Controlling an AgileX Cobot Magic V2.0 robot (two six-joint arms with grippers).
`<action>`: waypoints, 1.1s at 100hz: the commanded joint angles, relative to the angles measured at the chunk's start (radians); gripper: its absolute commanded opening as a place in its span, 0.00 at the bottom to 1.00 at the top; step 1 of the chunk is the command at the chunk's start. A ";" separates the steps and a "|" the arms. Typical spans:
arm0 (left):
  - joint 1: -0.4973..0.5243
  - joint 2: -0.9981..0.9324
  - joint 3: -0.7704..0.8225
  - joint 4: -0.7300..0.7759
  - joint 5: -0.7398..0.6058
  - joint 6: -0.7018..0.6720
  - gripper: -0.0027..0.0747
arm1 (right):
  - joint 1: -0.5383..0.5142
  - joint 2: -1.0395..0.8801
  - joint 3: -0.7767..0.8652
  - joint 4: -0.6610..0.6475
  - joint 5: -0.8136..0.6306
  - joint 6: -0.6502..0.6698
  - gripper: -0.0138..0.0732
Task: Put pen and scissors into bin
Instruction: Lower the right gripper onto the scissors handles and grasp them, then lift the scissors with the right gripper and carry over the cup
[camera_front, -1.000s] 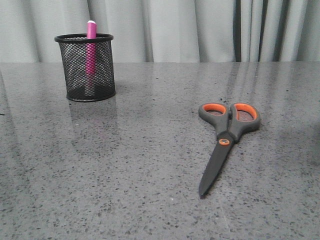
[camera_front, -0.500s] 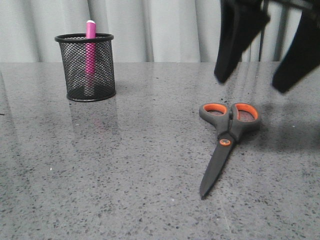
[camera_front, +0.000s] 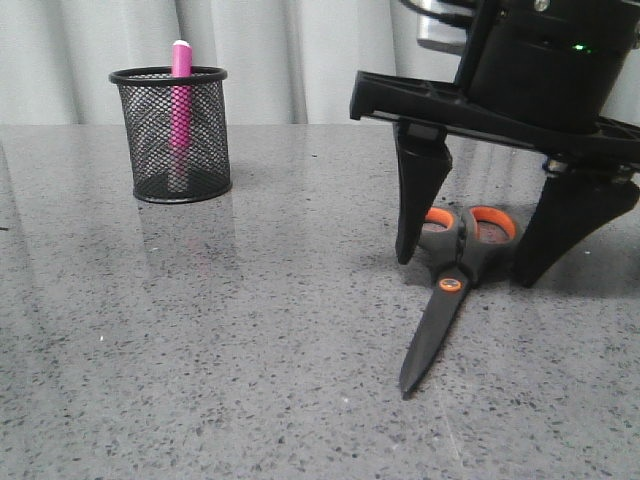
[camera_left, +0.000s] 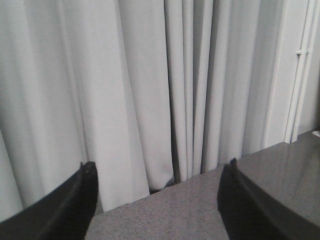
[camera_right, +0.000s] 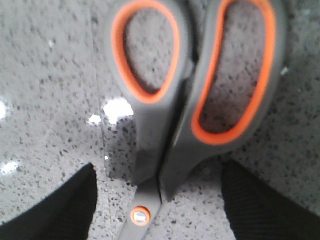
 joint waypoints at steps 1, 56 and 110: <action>-0.007 -0.016 -0.029 -0.009 -0.056 0.003 0.63 | 0.000 0.004 -0.026 0.006 0.003 0.009 0.70; -0.007 -0.024 -0.029 -0.009 -0.012 0.003 0.63 | -0.043 0.085 -0.077 -0.089 0.056 -0.040 0.08; -0.007 -0.170 -0.029 0.042 -0.013 0.003 0.63 | 0.062 0.089 -0.674 -0.123 -0.577 -0.370 0.08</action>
